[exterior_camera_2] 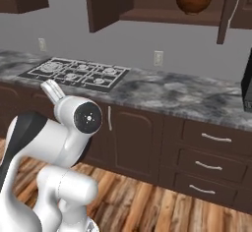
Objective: Move the bowls from the cabinet to the plates on the dining table.
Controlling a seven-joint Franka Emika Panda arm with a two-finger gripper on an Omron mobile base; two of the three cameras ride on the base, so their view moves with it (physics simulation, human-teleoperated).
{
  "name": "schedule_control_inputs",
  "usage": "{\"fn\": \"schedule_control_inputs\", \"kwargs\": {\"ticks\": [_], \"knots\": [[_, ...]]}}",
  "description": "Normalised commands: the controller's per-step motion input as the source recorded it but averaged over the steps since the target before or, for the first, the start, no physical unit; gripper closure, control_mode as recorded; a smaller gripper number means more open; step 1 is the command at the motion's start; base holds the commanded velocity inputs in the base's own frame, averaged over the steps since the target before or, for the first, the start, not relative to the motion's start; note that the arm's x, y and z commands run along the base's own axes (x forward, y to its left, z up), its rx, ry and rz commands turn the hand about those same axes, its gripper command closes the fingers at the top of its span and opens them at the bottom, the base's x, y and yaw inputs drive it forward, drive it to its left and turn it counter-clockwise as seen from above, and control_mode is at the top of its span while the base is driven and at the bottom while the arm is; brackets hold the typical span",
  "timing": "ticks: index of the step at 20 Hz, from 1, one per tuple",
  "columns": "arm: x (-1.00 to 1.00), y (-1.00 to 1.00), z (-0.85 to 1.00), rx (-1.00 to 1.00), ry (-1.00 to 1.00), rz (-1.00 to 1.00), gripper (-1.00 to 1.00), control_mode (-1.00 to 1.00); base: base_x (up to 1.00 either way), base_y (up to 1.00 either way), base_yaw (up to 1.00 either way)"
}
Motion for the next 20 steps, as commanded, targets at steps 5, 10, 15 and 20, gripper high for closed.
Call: {"fn": "schedule_control_inputs", "kwargs": {"ticks": [5, 10, 15, 20], "knots": [[0.00, 0.00, 0.00, 0.00, 0.00, 0.00, -1.00, 1.00, 0.49, -0.32, 0.01], [0.00, 0.00, 0.00, 0.00, 0.00, 0.00, -1.00, 1.00, 0.62, -0.15, 0.04], [0.00, 0.00, 0.00, 0.00, 0.00, 0.00, -1.00, 1.00, 0.62, -0.20, 0.02], [0.00, 0.00, 0.00, 0.00, 0.00, 0.00, -1.00, 1.00, 0.62, -0.27, 0.01]]}}
